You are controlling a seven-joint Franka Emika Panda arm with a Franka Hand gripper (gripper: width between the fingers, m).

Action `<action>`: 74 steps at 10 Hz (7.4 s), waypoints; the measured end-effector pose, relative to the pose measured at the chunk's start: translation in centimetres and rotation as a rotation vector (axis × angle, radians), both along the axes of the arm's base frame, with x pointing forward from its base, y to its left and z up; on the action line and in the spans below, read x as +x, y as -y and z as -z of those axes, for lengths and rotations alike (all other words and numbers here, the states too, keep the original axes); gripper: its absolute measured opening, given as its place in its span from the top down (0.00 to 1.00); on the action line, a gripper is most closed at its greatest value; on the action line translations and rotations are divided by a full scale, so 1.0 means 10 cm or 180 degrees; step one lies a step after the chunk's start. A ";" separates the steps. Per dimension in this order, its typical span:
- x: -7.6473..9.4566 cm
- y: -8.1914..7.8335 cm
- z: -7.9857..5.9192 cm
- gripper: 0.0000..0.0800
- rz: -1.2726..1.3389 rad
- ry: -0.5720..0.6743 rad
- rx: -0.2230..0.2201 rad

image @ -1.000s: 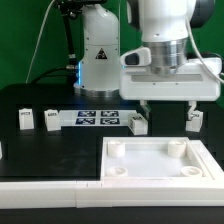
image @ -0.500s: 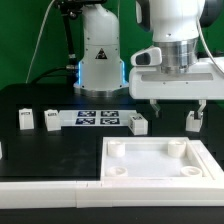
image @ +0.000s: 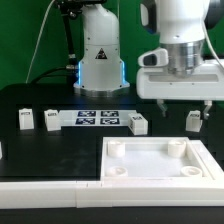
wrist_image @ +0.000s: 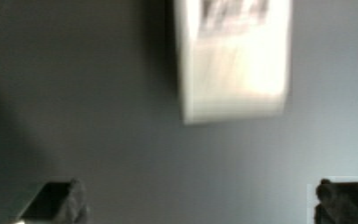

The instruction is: Assemble one leg

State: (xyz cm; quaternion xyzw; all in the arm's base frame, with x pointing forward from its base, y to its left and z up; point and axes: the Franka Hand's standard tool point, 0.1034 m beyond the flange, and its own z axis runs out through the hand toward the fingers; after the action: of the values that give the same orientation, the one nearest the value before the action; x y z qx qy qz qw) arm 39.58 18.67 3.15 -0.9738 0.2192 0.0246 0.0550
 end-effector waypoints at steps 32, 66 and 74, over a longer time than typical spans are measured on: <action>-0.28 -0.08 0.23 0.52 -0.0338 -0.2509 0.0608; 0.83 0.44 -0.84 0.64 -0.1871 0.0613 -0.0438; 1.99 0.73 -0.85 0.64 -0.2144 0.0824 -0.0336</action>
Offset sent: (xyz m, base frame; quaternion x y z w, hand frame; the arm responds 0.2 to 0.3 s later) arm 0.0000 0.0000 0.0000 0.0000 0.0000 0.0000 1.0000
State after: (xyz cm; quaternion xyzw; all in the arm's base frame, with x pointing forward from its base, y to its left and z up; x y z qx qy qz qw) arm 59.44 11.37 11.65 -0.9880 -0.1215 -0.0934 0.0208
